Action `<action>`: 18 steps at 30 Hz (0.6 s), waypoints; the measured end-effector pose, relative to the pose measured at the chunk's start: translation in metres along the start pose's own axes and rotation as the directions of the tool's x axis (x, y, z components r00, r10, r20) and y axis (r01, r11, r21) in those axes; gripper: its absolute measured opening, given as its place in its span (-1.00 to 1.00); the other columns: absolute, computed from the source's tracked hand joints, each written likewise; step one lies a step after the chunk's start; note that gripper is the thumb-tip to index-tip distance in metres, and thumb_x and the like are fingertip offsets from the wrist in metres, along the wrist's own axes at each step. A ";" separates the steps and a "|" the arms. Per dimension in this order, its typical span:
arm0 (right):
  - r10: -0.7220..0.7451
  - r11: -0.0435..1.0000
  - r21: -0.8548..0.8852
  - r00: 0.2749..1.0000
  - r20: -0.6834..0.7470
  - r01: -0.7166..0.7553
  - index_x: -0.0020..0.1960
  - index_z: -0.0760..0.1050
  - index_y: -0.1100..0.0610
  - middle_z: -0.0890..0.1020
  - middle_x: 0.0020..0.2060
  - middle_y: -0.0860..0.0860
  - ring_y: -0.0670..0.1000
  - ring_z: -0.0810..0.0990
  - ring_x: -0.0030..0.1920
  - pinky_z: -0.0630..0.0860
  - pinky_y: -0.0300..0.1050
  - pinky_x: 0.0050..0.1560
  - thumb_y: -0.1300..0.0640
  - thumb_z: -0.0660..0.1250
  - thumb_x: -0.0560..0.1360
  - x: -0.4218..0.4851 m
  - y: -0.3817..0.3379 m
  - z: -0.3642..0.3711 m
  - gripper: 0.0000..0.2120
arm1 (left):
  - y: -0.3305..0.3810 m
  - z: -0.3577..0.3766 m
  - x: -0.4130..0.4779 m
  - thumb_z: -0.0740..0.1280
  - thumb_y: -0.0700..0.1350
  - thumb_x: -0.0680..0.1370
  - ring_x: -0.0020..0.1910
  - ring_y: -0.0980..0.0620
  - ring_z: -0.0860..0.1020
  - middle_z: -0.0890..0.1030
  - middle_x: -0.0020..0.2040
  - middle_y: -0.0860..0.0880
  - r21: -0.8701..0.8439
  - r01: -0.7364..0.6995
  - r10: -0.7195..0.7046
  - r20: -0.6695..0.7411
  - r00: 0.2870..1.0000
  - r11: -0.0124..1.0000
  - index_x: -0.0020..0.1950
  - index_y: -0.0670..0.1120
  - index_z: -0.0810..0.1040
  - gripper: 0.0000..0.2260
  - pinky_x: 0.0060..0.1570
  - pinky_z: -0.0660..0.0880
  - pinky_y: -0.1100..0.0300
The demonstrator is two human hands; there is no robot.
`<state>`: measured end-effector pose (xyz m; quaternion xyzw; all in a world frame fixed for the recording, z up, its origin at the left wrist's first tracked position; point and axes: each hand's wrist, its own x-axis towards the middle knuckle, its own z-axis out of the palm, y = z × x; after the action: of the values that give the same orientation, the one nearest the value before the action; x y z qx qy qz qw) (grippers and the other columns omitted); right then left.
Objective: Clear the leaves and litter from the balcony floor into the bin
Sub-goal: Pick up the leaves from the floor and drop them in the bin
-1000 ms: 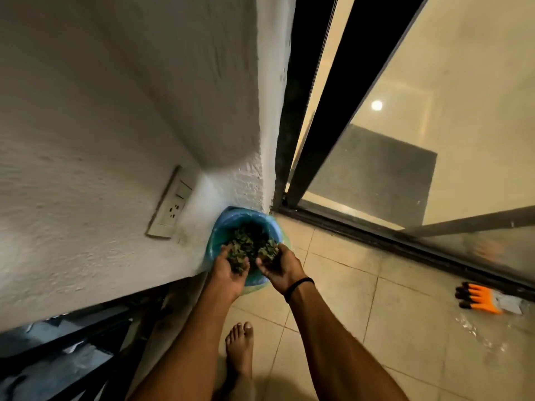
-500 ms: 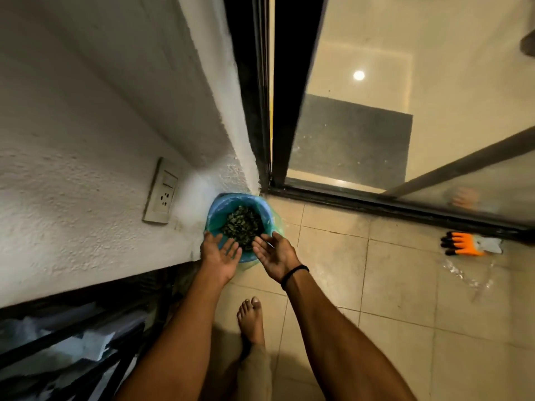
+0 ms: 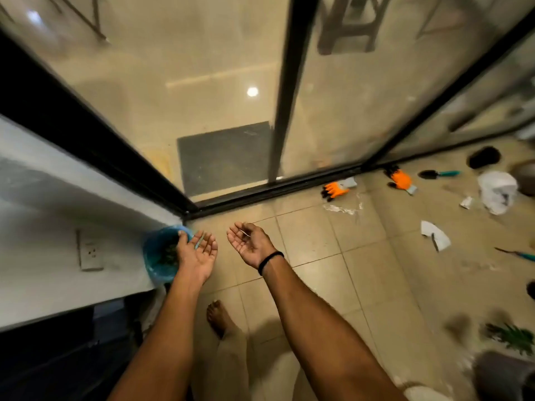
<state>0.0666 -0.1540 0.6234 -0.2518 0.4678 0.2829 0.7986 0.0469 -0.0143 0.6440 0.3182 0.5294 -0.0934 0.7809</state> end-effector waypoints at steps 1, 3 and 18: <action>-0.035 0.999 0.035 0.999 0.002 0.035 -0.01 0.53 0.24 0.62 -0.08 0.15 0.09 0.61 -0.02 0.58 -0.08 0.08 0.18 0.18 0.63 -0.025 -0.023 -0.013 -0.81 | -0.014 0.025 -0.021 0.10 0.22 0.66 0.03 -0.02 0.55 0.57 0.09 -0.12 0.055 0.004 -0.006 0.035 0.999 0.998 0.16 -0.12 0.53 -0.55 0.11 0.48 0.13; -0.101 0.989 0.109 0.995 0.000 0.100 -0.05 0.53 0.21 0.63 -0.14 0.12 0.07 0.61 -0.06 0.58 -0.09 0.04 0.17 0.18 0.62 -0.068 -0.063 -0.041 -0.81 | -0.044 0.068 -0.058 0.11 0.24 0.65 -0.03 -0.01 0.55 0.57 0.02 -0.10 0.167 0.009 -0.026 0.101 0.995 0.986 0.14 -0.11 0.52 -0.55 0.06 0.49 0.15; -0.459 0.648 0.519 0.830 -0.318 0.557 -0.02 0.51 0.13 0.63 -0.13 0.05 0.05 0.59 -0.17 0.53 -0.09 -0.15 0.12 0.23 0.58 -0.334 -0.324 -0.364 -0.89 | -0.369 0.372 -0.259 0.12 0.30 0.62 -0.09 -0.05 0.56 0.60 0.04 -0.10 0.753 -0.043 -0.411 0.405 0.817 0.656 0.09 -0.10 0.53 -0.52 -0.06 0.47 0.11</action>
<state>-0.0651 -0.7000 0.8066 -0.1328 0.5035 -0.1339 0.8432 0.0443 -0.5732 0.8149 0.5053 0.2330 -0.4662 0.6878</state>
